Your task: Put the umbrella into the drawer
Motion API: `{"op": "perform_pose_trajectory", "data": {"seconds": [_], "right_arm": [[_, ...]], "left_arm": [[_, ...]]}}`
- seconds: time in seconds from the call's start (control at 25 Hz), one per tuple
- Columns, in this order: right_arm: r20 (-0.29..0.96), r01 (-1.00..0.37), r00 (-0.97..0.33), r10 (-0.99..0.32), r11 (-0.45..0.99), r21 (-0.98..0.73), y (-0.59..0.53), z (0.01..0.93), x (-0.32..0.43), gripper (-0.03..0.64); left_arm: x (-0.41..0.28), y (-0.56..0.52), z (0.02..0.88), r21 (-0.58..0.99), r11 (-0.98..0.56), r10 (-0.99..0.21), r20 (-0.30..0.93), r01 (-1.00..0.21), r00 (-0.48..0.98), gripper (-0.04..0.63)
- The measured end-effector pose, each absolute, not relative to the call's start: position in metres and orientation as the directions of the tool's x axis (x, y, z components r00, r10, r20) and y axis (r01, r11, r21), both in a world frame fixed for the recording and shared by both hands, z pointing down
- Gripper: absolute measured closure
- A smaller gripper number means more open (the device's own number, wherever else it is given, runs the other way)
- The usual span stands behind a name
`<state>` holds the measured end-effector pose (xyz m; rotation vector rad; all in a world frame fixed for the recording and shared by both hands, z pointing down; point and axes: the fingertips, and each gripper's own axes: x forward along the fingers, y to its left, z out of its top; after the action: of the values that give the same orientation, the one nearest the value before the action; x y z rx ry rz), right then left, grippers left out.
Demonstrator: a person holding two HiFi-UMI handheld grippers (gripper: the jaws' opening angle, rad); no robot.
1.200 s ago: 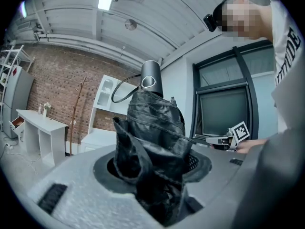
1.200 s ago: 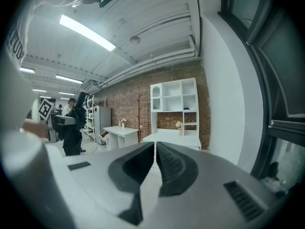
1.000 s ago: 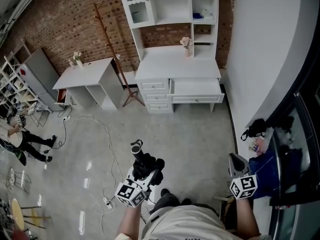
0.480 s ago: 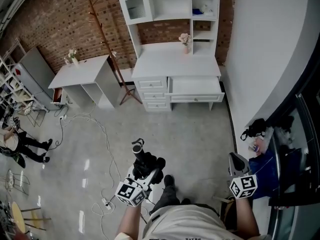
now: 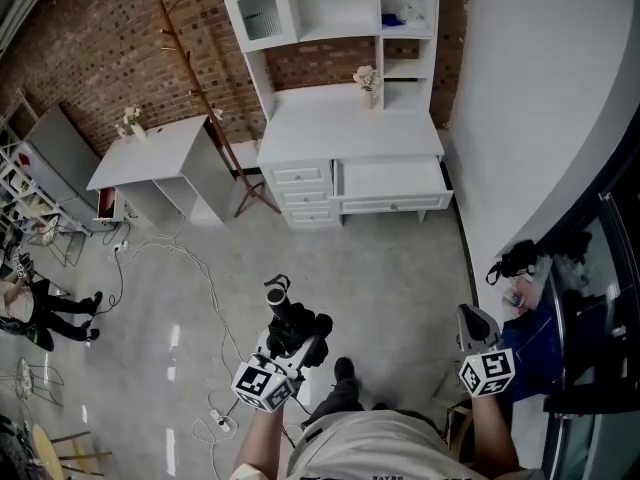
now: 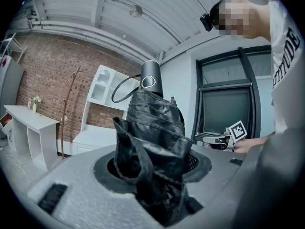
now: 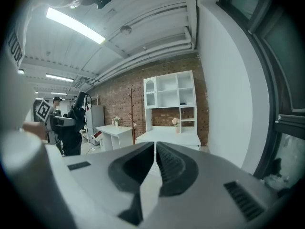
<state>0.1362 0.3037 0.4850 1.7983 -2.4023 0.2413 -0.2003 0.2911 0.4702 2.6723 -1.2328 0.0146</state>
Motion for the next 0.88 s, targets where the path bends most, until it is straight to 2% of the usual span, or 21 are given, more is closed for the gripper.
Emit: {"op": "perform_pose_trajectory", "data": {"seconds": [0.88], "right_arm": [[0.24,-0.984,-0.176,-0.955,0.181,-0.002,0.193,0.479,0.082,0.581]], "left_arm": [[-0.243,0.142,0.483,0.219,-0.722,-0.654,0.096,-0.657,0.75,0.348]]}}
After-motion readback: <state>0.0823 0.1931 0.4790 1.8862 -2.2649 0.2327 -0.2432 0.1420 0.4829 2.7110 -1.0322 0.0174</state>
